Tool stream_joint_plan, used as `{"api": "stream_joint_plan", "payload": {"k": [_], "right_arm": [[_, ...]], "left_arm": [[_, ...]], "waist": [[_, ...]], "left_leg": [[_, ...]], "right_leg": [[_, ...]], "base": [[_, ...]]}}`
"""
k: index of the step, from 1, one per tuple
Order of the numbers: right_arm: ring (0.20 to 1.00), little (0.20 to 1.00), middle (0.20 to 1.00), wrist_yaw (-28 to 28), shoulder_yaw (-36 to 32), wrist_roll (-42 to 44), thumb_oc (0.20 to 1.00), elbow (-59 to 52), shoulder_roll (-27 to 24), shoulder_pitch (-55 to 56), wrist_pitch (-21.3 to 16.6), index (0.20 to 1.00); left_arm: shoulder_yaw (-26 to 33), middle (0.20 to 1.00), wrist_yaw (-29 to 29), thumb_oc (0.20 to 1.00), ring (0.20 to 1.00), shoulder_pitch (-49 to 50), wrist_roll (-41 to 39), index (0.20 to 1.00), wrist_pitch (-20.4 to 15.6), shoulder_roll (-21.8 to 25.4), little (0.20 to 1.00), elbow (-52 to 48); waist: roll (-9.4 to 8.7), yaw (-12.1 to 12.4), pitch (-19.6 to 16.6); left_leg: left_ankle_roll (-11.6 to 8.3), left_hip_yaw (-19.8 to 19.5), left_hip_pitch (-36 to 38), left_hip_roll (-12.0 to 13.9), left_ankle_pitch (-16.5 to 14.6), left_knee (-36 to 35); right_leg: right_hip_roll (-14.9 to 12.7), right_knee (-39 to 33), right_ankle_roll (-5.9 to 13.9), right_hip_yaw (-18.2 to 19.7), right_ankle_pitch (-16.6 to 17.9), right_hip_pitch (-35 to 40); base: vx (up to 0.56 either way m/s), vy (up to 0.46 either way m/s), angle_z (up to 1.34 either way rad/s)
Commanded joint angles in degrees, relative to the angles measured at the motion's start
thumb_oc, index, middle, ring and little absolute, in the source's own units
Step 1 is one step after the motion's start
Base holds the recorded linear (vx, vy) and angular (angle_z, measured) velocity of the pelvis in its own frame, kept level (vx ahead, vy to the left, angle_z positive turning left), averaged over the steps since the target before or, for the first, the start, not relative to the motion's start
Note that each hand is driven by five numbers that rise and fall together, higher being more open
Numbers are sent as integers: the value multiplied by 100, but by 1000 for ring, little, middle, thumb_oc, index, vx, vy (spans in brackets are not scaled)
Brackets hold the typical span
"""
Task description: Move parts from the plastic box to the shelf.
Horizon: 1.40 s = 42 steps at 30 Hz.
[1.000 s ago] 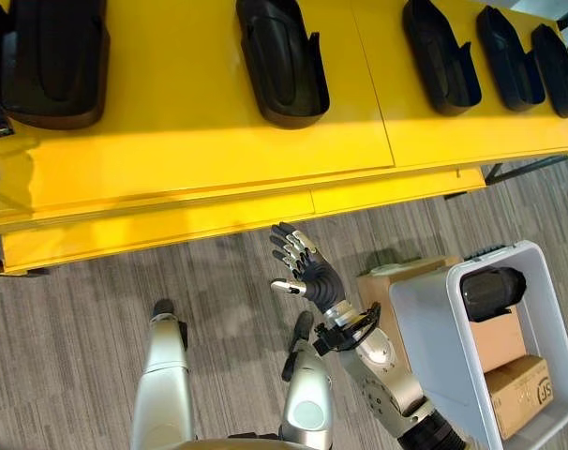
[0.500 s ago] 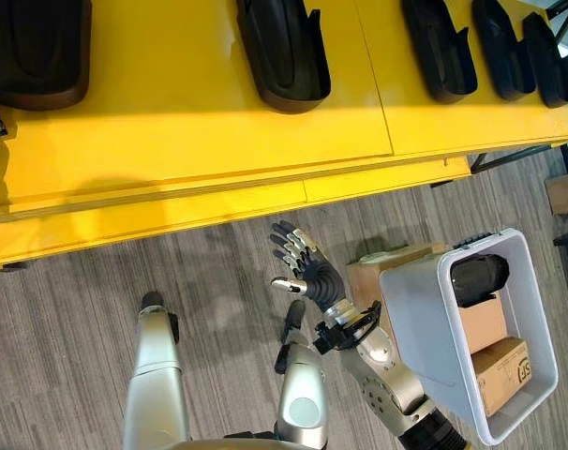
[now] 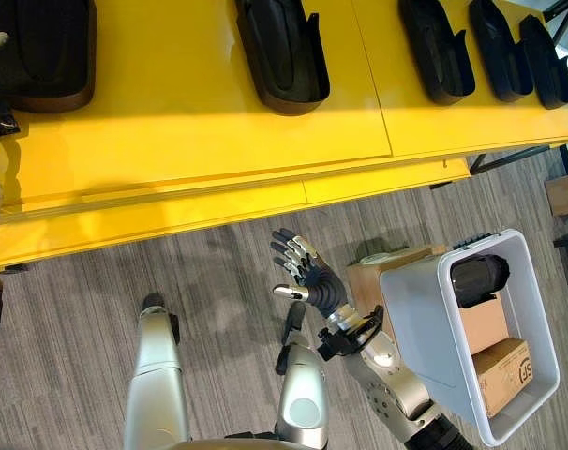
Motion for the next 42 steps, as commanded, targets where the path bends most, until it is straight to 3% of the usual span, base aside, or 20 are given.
{"api": "stream_joint_plan", "payload": {"k": [1,3,12,24,33,42], "right_arm": [[1000,1000,1000,52,-241,189,1000,-305,-365,-275,-205,1000],[1000,1000,1000,51,-297,154,1000,-315,-356,-274,-210,1000],[1000,1000,1000,52,-309,124,1000,-355,-347,-306,-214,1000],[1000,1000,1000,37,-363,131,1000,-384,-408,-221,-215,1000],[1000,1000,1000,86,-425,155,1000,-364,-411,-132,-203,1000],[1000,1000,1000,118,-564,118,1000,-222,-367,-148,-252,1000]], "left_arm": [[-236,1000,-334,1000,1000,307,549,1000,276,-489,1000,284],[-388,1000,-336,1000,1000,563,1038,1000,329,-666,1000,5],[-431,1000,-300,1000,1000,1028,1636,1000,408,-1186,1000,83],[-262,1000,-303,1000,1000,1173,1506,1000,392,-1369,1000,324],[-118,1000,-314,1000,1000,1306,1643,1000,381,-858,1000,390],[-199,1000,-223,1000,1000,1056,1987,1000,345,354,1000,30]], "waist": [[122,38,136],[146,52,146],[202,39,144],[271,-4,70],[427,63,-15],[580,148,-134]], "left_leg": [[181,573,630,48,129,-839],[186,580,676,32,143,-871],[176,646,808,21,198,-952],[174,717,920,29,191,-969],[161,756,1045,6,220,-1038],[158,765,1128,-58,250,-1095]], "right_leg": [[-36,1006,130,208,-653,80],[-60,1045,115,215,-667,72],[-95,1068,94,258,-687,77],[-115,1054,84,348,-695,98],[-188,1068,97,335,-702,185],[-279,1038,131,283,-702,313]], "base": [[0,0,0],[-8,-3,-2],[-4,-1,-1],[-4,1,-1],[1,0,0],[0,0,0]]}}
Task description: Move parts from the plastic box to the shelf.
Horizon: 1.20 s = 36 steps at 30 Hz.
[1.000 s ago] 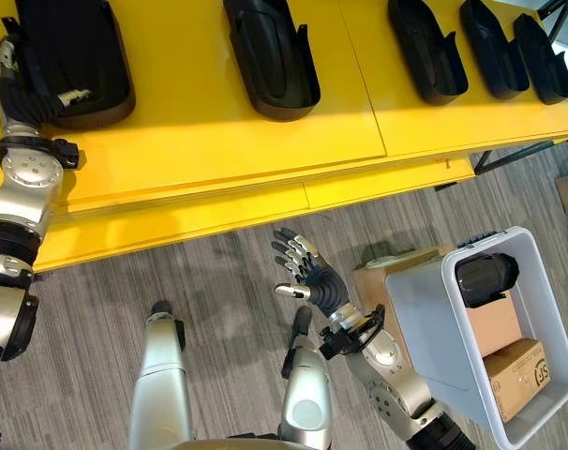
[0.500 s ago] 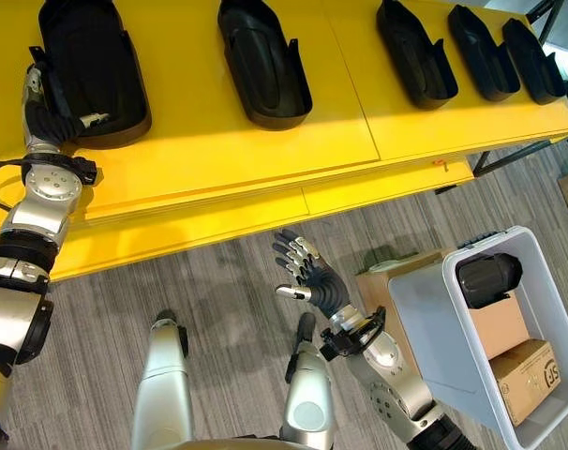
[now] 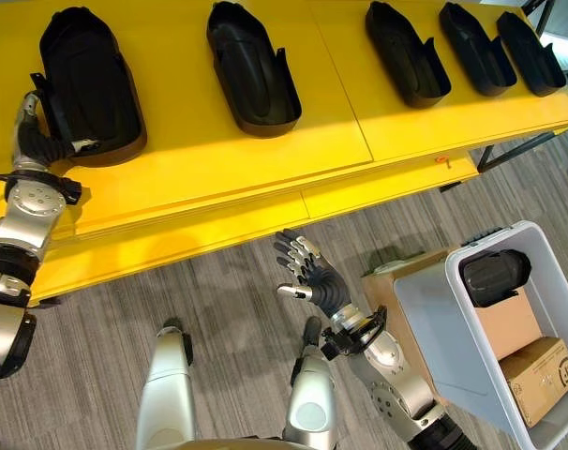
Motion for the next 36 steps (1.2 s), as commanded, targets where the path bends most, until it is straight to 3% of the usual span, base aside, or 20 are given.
{"api": "stream_joint_plan", "payload": {"k": [1,9,15,18,19,22,23,26,28,29,31,36], "right_arm": [[1000,1000,1000,99,-489,112,1000,-251,-367,-165,-282,1000],[1000,1000,1000,158,-640,54,1000,-211,-361,-94,-254,1000],[1000,1000,1000,200,-695,40,1000,-180,-307,-54,-217,1000],[1000,1000,1000,200,-824,-150,1000,-204,-281,-56,-224,1000],[1000,1000,1000,203,-871,-165,1000,-199,-242,-55,-222,1000],[1000,1000,1000,183,-941,-198,1000,-189,-182,-69,-215,1000],[1000,1000,1000,165,-975,-213,1000,-185,-151,-90,-219,1000],[1000,1000,1000,100,-1075,-296,1000,-126,-24,-161,-209,1000],[1000,1000,1000,93,-1113,-303,1000,-128,31,-204,-204,1000],[1000,1000,1000,93,-1111,-302,1000,-128,30,-205,-204,1000],[1000,1000,1000,29,-1203,-387,1000,-91,129,-252,-210,1000],[1000,1000,1000,38,-1396,-412,1000,-69,264,-162,-231,1000]], "left_arm": [[142,1000,114,1000,1000,-165,238,1000,-93,555,1000,167],[-127,1000,320,1000,1000,-684,513,1000,-138,1448,1000,-532],[-214,1000,445,1000,1000,-879,700,1000,-153,1807,1000,-1073],[426,1000,403,1000,1000,-131,597,1000,-379,1930,1000,-2290],[657,1000,387,1000,1000,127,459,1000,-456,1886,1000,-2529],[1562,1000,375,1000,1000,1254,101,1000,-727,1622,1000,-3544],[1787,1000,313,1000,1000,1555,-45,1000,-846,1484,1000,-3819],[2436,1000,-17,1000,1000,2632,-652,1000,-1177,844,1000,-4796],[2567,1000,-141,1000,1000,3136,-749,1000,-1301,410,1000,-5175],[2571,1000,-142,1000,1000,3141,-748,1000,-1300,409,1000,-5178],[2643,1000,-538,1000,1000,3864,-1221,1000,-1436,-345,1000,-5844],[2411,1000,-1419,1000,1000,4830,-2419,1000,-1482,-1384,1000,-6558]], "waist": [[131,190,99],[211,231,-17],[257,261,-73],[284,337,-88],[266,353,-80],[314,428,-131],[313,427,-120],[340,495,-137],[340,530,-167],[341,528,-167],[348,577,-217],[404,610,-417]], "left_leg": [[190,480,509,-135,207,-742],[198,487,543,-188,209,-777],[205,498,560,-217,210,-807],[207,486,598,-230,203,-823],[254,519,545,-270,373,-872],[207,471,673,-255,228,-890],[250,501,637,-294,398,-949],[244,490,755,-313,423,-1027],[233,485,901,-315,454,-1124],[233,484,903,-315,455,-1125],[213,489,1167,-318,526,-1323],[178,452,1674,-259,752,-1879]], "right_leg": [[-224,1001,203,46,-580,100],[-250,942,243,4,-552,195],[-270,904,266,-20,-547,238],[-273,918,254,-23,-584,272],[-319,882,203,-72,-473,226],[-289,920,224,-57,-619,338],[-327,882,175,-89,-506,304],[-328,889,152,-101,-532,392],[-332,871,138,-132,-551,500],[-332,870,138,-133,-551,502],[-316,809,124,-187,-571,723],[-251,591,116,-319,-546,1087]], "base": [[0,0,0],[1,2,1],[0,0,0],[-23,8,1],[-71,18,4],[33,-9,3],[-65,6,0],[-11,-3,4],[13,-5,2],[49,-19,2],[70,-30,5],[69,-55,5]]}}
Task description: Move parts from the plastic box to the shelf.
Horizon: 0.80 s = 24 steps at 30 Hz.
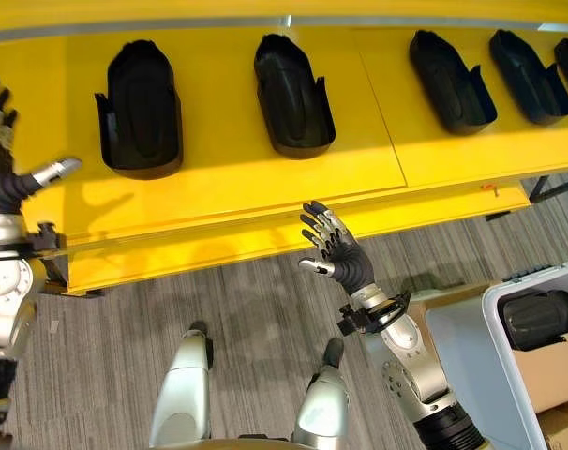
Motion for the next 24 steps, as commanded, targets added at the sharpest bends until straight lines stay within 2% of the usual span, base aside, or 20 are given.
{"api": "stream_joint_plan", "payload": {"k": [1,4,7,8,11,13,14,16,22,23,24], "right_arm": [[1000,1000,1000,20,-323,-128,1000,-100,36,9,-264,1000],[1000,1000,1000,65,-434,-199,1000,-93,31,185,-251,1000],[1000,1000,1000,122,-444,-207,1000,-68,22,355,-214,1000],[1000,1000,1000,170,-487,-256,1000,-38,4,496,-197,1000],[1000,1000,1000,189,-496,-256,1000,-29,-1,572,-175,1000],[1000,1000,1000,197,-511,-273,1000,10,-18,660,-155,1000],[1000,1000,1000,176,-509,-232,1000,55,-25,695,-161,1000],[1000,1000,1000,152,-516,-224,1000,59,-39,679,-172,1000],[1000,1000,1000,140,-400,-159,1000,100,-155,587,-201,1000],[1000,1000,1000,158,-409,-162,1000,94,-194,582,-209,1000],[1000,1000,1000,164,-412,-159,1000,88,-245,599,-225,1000]], "left_arm": [[-353,1000,-766,1000,1000,214,-1061,1000,-310,-402,1000,-214],[-430,1000,-1094,1000,1000,775,-1229,1000,-187,-569,1000,-318],[-632,1000,-1399,1000,1000,1184,-1771,1000,-13,-793,1000,-273],[-761,1000,-1603,1000,1000,1489,-1801,1000,88,-848,1000,-384],[-865,1000,-1695,1000,1000,1575,-1877,1000,144,-895,1000,-350],[-1029,1000,-1841,1000,1000,1769,-2031,1000,259,-1027,1000,-257],[-1199,1000,-1944,1000,1000,1882,-2247,1000,344,-1158,1000,-236],[-1253,1000,-1985,1000,1000,1895,-2384,1000,384,-1215,1000,-205],[-1339,1000,-2096,1000,1000,2020,-2805,1000,479,-1400,1000,-207],[-1355,1000,-2092,1000,1000,2012,-2811,1000,477,-1429,1000,-215],[-1383,1000,-2091,1000,1000,1965,-2821,1000,461,-1485,1000,-147]], "waist": [[149,-42,-596],[210,-41,-740],[286,-64,-935],[353,-82,-1049],[382,-91,-1099],[458,-123,-1200],[541,-186,-1265],[578,-197,-1272],[721,-248,-1228],[729,-244,-1205],[756,-228,-1157]], "left_leg": [[224,385,629,-51,816,-1415],[173,400,964,49,1001,-1860],[120,442,1322,176,1201,-2361],[63,484,1574,320,1360,-2709],[23,510,1697,386,1459,-2852],[-44,556,1953,605,1670,-3164],[-126,650,2158,834,1886,-3398],[-142,670,2237,921,1954,-3487],[-150,683,2379,1294,2514,-3637],[-151,670,2357,1353,2657,-3608],[-202,657,2280,1426,3000,-3602]], "right_leg": [[-12,540,58,-186,-293,199],[88,343,58,-267,-297,416],[215,153,63,-321,-343,607],[350,65,45,-300,-426,713],[414,49,25,-305,-478,775],[597,74,-33,-251,-637,838],[783,192,-130,-187,-849,845],[858,287,-165,-160,-935,811],[1298,1089,-443,214,-1372,334],[1368,1178,-492,254,-1427,279],[1492,1221,-610,255,-1505,215]], "base": [[57,-71,2],[71,-89,4],[89,-130,-5],[65,-137,-7],[47,-113,-13],[49,-218,-19],[28,-217,-26],[1,-171,-27],[-39,-177,-25],[-63,-266,-35],[-59,-215,-26]]}}
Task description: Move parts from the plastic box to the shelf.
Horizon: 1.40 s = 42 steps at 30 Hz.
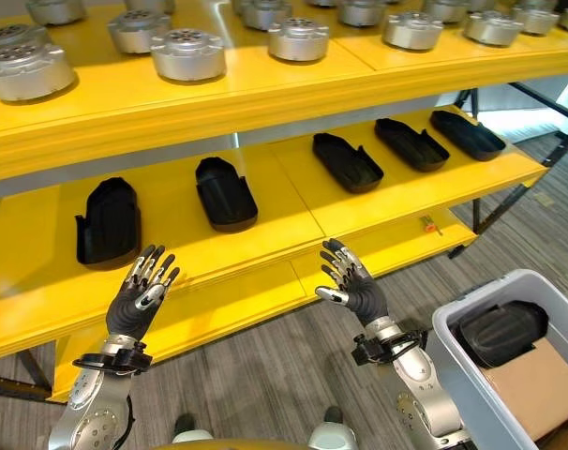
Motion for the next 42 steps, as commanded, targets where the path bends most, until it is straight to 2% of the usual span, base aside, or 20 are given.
{"api": "stream_joint_plan", "payload": {"k": [1,3,4,5,6,7,10,11,12,14,16,25,27,31,33,36,39,40,41,42], "right_arm": [[1000,1000,1000,32,-230,17,1000,-231,-40,-324,-309,1000],[1000,1000,1000,9,-311,23,1000,-237,-88,-192,-344,1000],[1000,1000,1000,3,-351,25,1000,-233,-112,-126,-342,1000],[1000,1000,1000,18,-434,43,1000,-220,-129,-24,-344,1000],[1000,1000,1000,39,-489,2,1000,-148,-142,82,-297,1000],[1000,1000,1000,39,-490,1,1000,-147,-141,82,-297,1000],[1000,1000,1000,184,-520,-17,1000,-90,-112,131,-249,1000],[1000,1000,1000,267,-517,9,1000,-68,-64,162,-226,1000],[1000,1000,1000,267,-517,9,1000,-67,-64,161,-226,1000],[1000,1000,1000,321,-460,-26,1000,-45,11,117,-207,1000],[1000,1000,1000,351,-400,-33,1000,49,68,32,-206,1000],[1000,1000,1000,433,-298,24,1000,62,236,112,-96,1000],[1000,1000,1000,378,-153,8,1000,129,277,-79,-64,1000],[1000,1000,1000,327,80,-19,1000,164,375,-365,-25,1000],[1000,1000,1000,286,207,-133,1000,129,442,-510,-2,1000],[1000,1000,1000,278,317,-128,1000,151,554,-625,8,1000],[1000,1000,1000,262,405,-168,1000,197,548,-792,22,1000],[1000,1000,1000,261,408,-169,1000,202,548,-796,21,1000],[1000,1000,1000,186,459,-357,1000,307,586,-934,73,1000],[1000,1000,1000,186,461,-358,1000,308,587,-936,73,1000]], "left_arm": [[-42,1000,-142,1000,1000,-157,-129,1000,-195,169,1000,-53],[-81,1000,-124,1000,1000,-206,-128,1000,-198,150,1000,-8],[-79,1000,-138,1000,1000,-198,-135,1000,-213,154,1000,-15],[-65,1000,-164,1000,1000,-180,-140,1000,-204,166,1000,-15],[0,1000,-210,1000,1000,-47,-66,1000,-203,191,1000,-56],[-1,1000,-209,1000,1000,-47,-65,1000,-202,192,1000,-58],[117,1000,-312,1000,1000,127,-3,1000,-176,183,1000,-140],[232,1000,-358,1000,1000,264,19,1000,-177,181,1000,-183],[233,1000,-358,1000,1000,263,19,1000,-176,181,1000,-184],[319,1000,-356,1000,1000,379,80,1000,-193,135,1000,-240],[346,1000,-356,1000,1000,386,105,1000,-216,111,1000,-239],[183,1000,-471,1000,1000,417,33,1000,-205,140,1000,-205],[167,1000,-391,1000,1000,334,23,1000,-227,167,1000,-179],[184,1000,-229,1000,1000,92,72,1000,-280,279,1000,-184],[201,1000,-124,1000,1000,17,198,1000,-308,357,1000,-231],[298,1000,-97,1000,1000,104,225,1000,-309,420,1000,-321],[371,1000,-91,1000,1000,122,101,1000,-309,454,1000,-378],[373,1000,-91,1000,1000,122,99,1000,-308,453,1000,-379],[463,1000,-63,1000,1000,175,111,1000,-313,411,1000,-396],[464,1000,-63,1000,1000,175,111,1000,-313,410,1000,-396]], "waist": [[-119,167,152],[-131,144,220],[-151,140,245],[-207,110,264],[-284,228,295],[-281,220,285],[-378,317,259],[-392,396,217],[-391,392,207],[-398,537,171],[-415,623,152],[-380,452,-100],[-366,413,-130],[-322,336,25],[-303,302,228],[-243,314,303],[-153,320,346],[-139,316,353],[-162,313,408],[-160,314,413]], "left_leg": [[159,-41,-299,-81,1543,-194],[134,103,-424,-22,1958,-175],[162,115,-463,-53,2014,-157],[226,226,-521,-173,1861,-52],[408,-187,-659,-833,1347,233],[416,-199,-688,-836,1341,255],[624,-549,-757,-1801,481,377],[750,-877,-736,-2272,180,422],[753,-881,-752,-2275,194,418],[865,-1592,-757,-2845,17,456],[926,-2010,-764,-3124,-50,534],[1185,-1496,-235,-2954,-209,138],[1268,-1240,-132,-2919,-273,59],[1434,-935,-62,-2919,-417,130],[1518,-707,-19,-2873,-523,230],[1524,-453,194,-2768,-657,219],[1400,-238,370,-2562,-789,133],[1401,-242,381,-2549,-804,138],[1340,-89,611,-2503,-917,58],[1341,-87,621,-2501,-914,49]], "right_leg": [[105,1289,-441,29,-1194,-212],[171,1199,-546,-60,-1194,-159],[183,1148,-575,-75,-1169,-128],[178,909,-608,-121,-1086,-1],[192,486,-607,-77,-911,132],[193,459,-603,-88,-888,132],[236,-130,-546,-21,-573,329],[324,-339,-520,98,-443,331],[323,-351,-518,94,-426,321],[460,-540,-498,350,-281,295],[539,-631,-470,570,-179,279],[600,-888,-406,1045,-5,507],[574,-748,-336,1329,51,399],[625,144,-184,1644,-35,-103],[607,938,27,1474,49,-518],[156,1009,104,1053,266,-679],[-610,283,86,660,690,-861],[-597,242,90,645,707,-825],[-1015,-376,271,245,1152,-903],[-1011,-390,273,244,1161,-891]], "base": [[-60,-216,-21],[-30,-171,-11],[-15,-202,-2],[-15,-283,5],[-12,-233,11],[-2,-195,11],[24,-141,-9],[20,-91,-81],[22,-62,-105],[17,-38,-58],[14,-9,-58],[52,97,-39],[-3,158,-65],[-23,123,-73],[-64,87,-88],[58,16,-83],[83,-83,-83],[207,-157,-70],[163,-106,-72],[216,-176,-83]]}}
